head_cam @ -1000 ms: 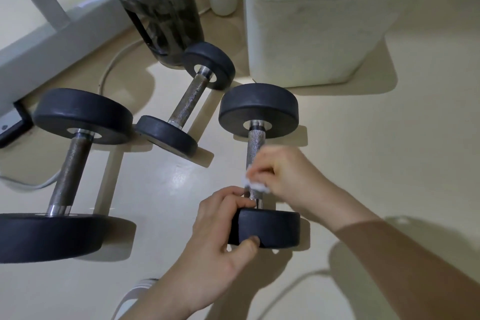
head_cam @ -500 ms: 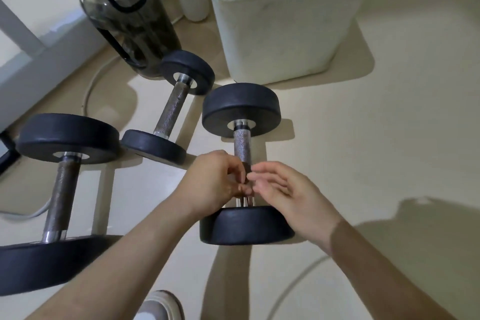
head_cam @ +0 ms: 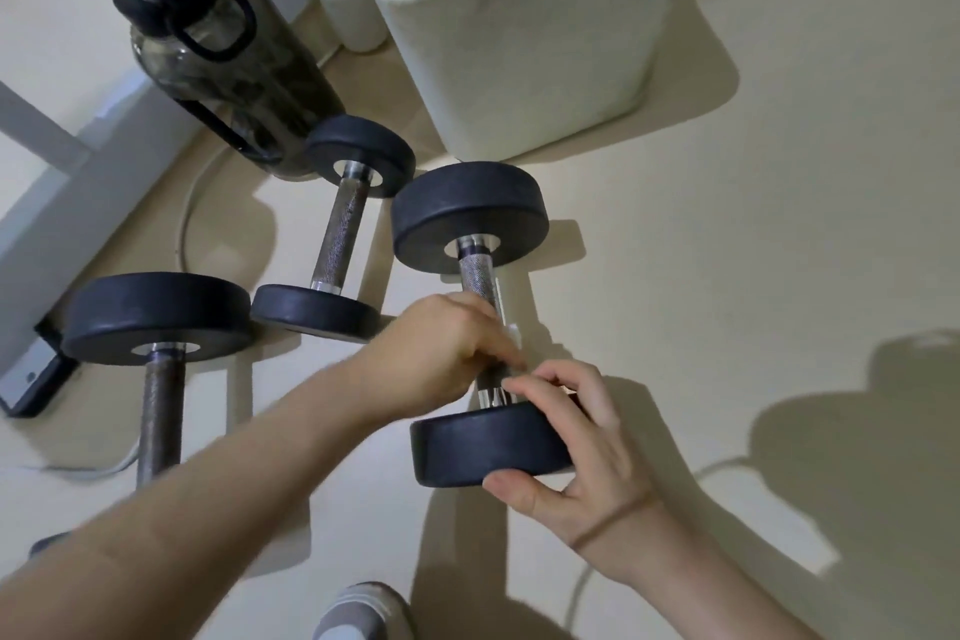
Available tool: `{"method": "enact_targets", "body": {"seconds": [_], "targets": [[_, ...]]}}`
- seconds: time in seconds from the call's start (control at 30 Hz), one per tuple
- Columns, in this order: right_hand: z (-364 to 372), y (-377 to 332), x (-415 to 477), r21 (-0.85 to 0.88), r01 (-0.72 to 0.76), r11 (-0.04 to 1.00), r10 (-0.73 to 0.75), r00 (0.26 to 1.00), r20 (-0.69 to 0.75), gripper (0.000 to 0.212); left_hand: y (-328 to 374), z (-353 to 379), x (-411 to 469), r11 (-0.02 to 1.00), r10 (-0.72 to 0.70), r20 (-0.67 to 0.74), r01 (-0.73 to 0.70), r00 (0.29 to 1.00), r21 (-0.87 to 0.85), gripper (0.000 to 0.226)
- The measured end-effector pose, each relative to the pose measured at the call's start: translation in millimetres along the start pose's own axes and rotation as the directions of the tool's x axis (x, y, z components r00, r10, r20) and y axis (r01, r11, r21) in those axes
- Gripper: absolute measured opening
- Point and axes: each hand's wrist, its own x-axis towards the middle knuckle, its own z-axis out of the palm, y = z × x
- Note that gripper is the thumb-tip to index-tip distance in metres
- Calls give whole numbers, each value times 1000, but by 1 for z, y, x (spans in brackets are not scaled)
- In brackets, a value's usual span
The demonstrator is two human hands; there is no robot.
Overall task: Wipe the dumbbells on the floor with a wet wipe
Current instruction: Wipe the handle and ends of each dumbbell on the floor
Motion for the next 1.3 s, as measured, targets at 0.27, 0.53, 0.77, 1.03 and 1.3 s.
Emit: {"method": "enact_targets", "body": {"seconds": [0.27,0.53,0.77,1.03,1.3], "targets": [[8,-3,4,-101,46,994,-46,999,5,60,-4,-5,30,919,-167,96,120,981,375,34],[15,-4,10,-118,85,989,-86,996,-1,66,-17,-28,37,889,-171,178,74,969,453,32],[-3,-6,14,-156,116,981,-113,993,28,63,13,-11,11,975,-199,383,221,902,-14,44],[-52,10,4,-212,-2,977,20,997,79,58,0,8,8,977,-205,-72,200,976,-72,53],[-85,-6,-12,-159,-254,954,278,948,154,83,9,11,49,900,-186,53,192,981,-391,48]]}}
